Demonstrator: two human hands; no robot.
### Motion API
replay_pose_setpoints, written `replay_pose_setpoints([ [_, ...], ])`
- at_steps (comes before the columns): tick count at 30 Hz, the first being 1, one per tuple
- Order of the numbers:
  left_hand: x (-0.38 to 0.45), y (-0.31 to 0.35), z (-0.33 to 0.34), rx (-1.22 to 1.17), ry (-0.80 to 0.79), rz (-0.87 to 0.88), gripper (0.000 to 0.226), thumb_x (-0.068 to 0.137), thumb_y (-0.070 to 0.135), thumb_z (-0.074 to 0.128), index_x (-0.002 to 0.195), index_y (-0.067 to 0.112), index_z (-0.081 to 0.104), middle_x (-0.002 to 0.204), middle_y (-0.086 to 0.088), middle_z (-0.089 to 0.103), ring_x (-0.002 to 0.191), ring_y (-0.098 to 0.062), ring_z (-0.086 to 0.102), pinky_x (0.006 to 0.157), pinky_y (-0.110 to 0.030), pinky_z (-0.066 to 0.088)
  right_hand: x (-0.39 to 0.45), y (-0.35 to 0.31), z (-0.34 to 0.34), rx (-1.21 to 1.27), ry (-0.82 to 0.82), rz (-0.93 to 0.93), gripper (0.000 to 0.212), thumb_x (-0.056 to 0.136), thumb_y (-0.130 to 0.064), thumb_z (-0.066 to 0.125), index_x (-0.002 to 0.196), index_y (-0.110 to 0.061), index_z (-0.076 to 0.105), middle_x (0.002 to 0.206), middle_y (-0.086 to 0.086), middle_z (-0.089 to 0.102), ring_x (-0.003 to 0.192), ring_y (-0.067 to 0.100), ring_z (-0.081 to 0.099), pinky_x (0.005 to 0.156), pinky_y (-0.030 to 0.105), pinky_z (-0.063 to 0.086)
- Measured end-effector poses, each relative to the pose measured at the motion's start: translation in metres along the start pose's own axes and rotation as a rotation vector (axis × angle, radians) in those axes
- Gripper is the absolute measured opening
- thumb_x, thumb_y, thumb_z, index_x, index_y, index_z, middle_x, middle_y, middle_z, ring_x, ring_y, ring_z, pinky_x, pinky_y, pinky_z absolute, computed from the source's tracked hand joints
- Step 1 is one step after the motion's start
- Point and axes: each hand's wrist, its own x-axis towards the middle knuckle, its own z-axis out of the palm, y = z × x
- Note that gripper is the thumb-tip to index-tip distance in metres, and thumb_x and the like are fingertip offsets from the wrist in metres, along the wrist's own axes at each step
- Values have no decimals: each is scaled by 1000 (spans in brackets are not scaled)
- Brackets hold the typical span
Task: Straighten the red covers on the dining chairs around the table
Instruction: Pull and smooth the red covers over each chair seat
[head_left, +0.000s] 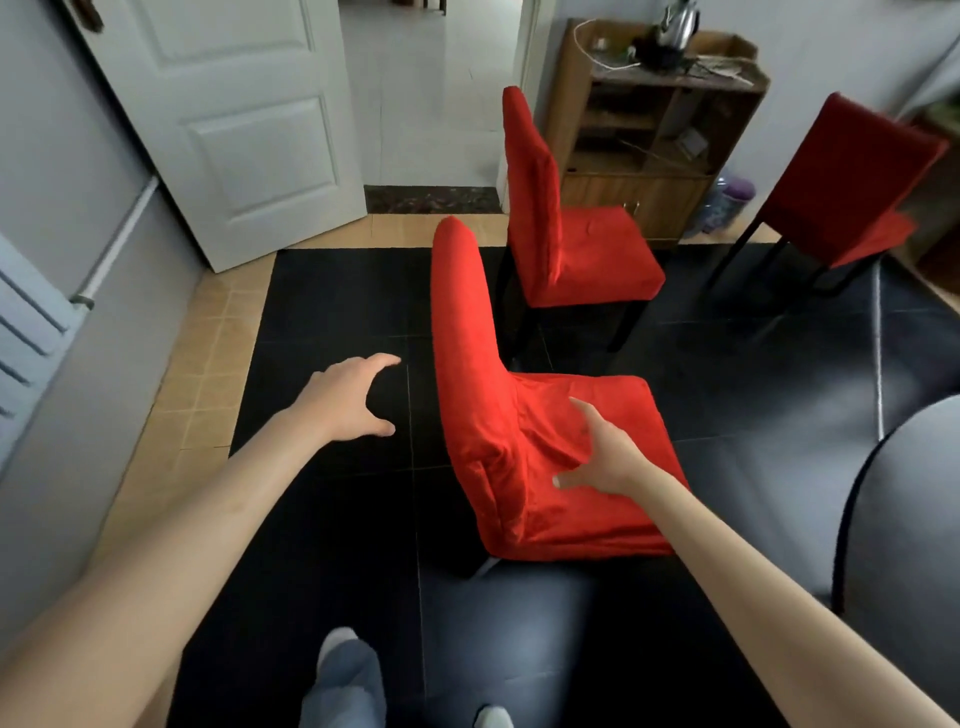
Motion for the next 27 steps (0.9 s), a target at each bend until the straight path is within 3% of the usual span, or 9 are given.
replay_pose_setpoints([
  [10, 104, -11, -63, -45, 40, 402, 89, 72, 35, 82, 146, 32, 33, 146, -2, 44, 132, -22, 42, 107, -44, 39, 34, -68, 9, 284, 419, 151, 94, 71, -46, 82, 148, -21, 33, 137, 7, 53, 128, 21, 49, 102, 27, 36],
  [14, 133, 5, -65, 43, -38, 529, 88, 72, 40, 81, 146, 31, 34, 145, -1, 43, 132, -23, 41, 107, -44, 38, 43, -87, 16, 323, 427, 178, 96, 71, -51, 80, 149, -22, 31, 140, 7, 50, 130, 20, 46, 101, 23, 33],
  [22, 182, 12, -60, 138, 4, 743, 79, 71, 57, 72, 140, 30, 44, 142, 5, 46, 129, -20, 42, 109, -42, 32, 63, -112, 26, 291, 395, 217, 99, 70, -61, 74, 150, -27, 27, 141, 6, 48, 131, 20, 45, 107, 29, 34],
  [27, 211, 10, -68, 174, -40, 842, 76, 75, 62, 66, 140, 29, 44, 141, 5, 48, 135, -17, 35, 114, -52, 21, 58, -131, 30, 218, 451, 297, 101, 71, -63, 71, 152, -27, 23, 143, 4, 47, 132, 18, 42, 105, 26, 30],
])
